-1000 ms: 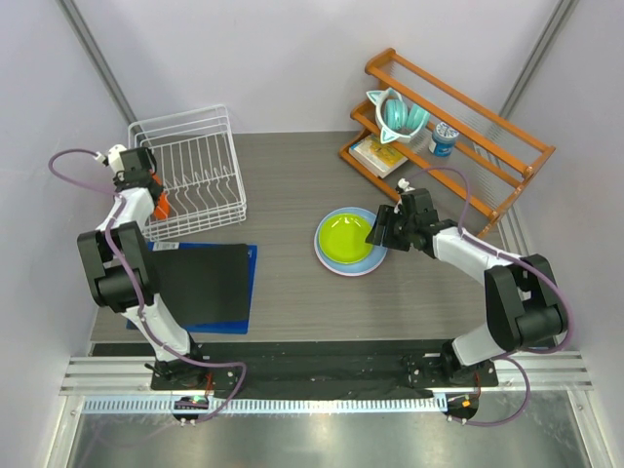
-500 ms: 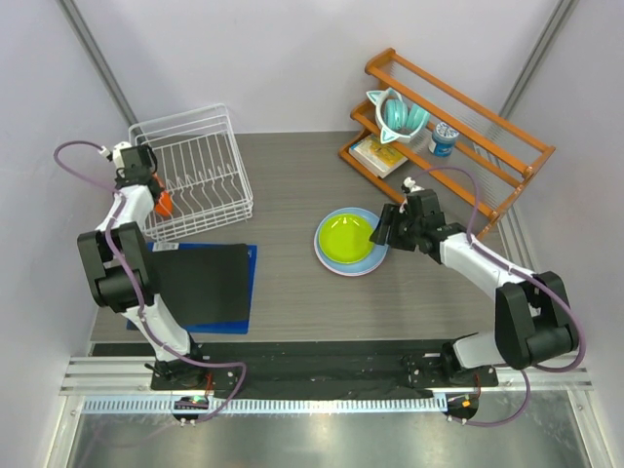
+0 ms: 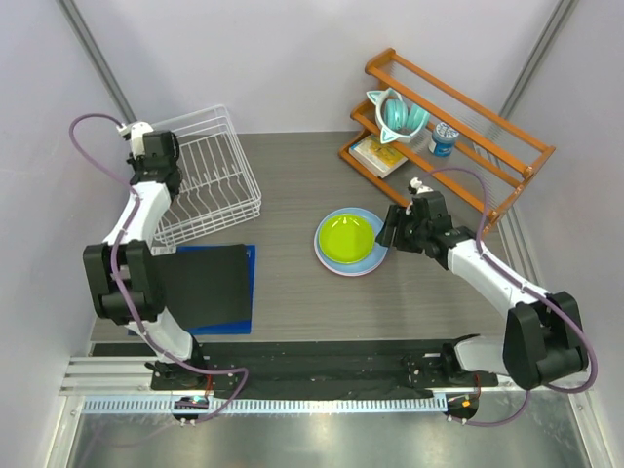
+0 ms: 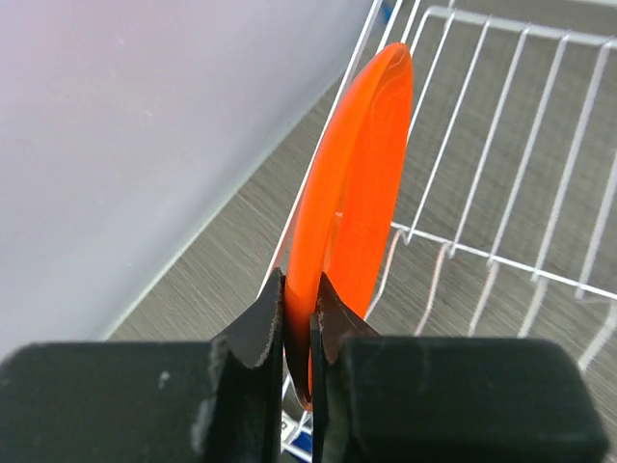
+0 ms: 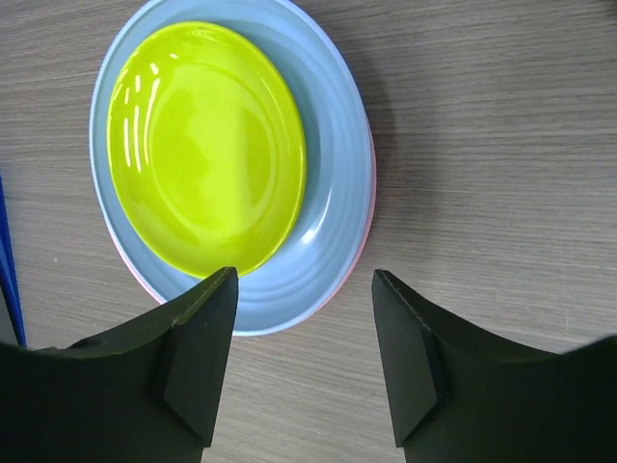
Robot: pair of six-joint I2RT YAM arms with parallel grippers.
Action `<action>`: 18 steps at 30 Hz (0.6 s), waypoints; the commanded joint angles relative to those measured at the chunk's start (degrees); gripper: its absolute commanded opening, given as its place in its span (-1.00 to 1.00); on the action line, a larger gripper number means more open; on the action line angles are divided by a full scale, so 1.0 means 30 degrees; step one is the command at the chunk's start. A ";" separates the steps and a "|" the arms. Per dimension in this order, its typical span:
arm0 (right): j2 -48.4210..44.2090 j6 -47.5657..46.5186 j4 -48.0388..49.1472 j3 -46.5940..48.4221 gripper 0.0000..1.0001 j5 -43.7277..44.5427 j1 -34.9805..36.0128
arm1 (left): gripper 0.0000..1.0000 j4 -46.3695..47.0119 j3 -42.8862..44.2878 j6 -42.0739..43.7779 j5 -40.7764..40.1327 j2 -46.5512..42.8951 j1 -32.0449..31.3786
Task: Unload the plates from the dish rack
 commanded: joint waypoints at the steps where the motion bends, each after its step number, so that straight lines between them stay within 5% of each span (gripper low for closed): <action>1: -0.1724 -0.0225 -0.0761 0.0163 0.28 0.0491 -0.0041 | -1.00 -0.0093 0.0639 0.0508 -0.1408 -0.2927 -0.0755; 6: -0.3626 0.0242 -0.1174 0.0251 0.31 -0.0499 -0.0041 | -1.00 -0.2262 0.0057 -0.1189 0.2397 -0.5095 -0.1398; 13: -0.5532 0.2029 -0.0181 -0.0304 0.32 -0.3953 0.0018 | -1.00 -0.1859 -0.4125 -0.6048 1.4424 -0.8260 -0.2272; 18: -0.6296 0.3523 0.1284 -0.1037 0.35 -0.5016 0.0805 | -1.00 -0.0511 -0.6097 -0.7109 1.5997 -0.9082 -0.5290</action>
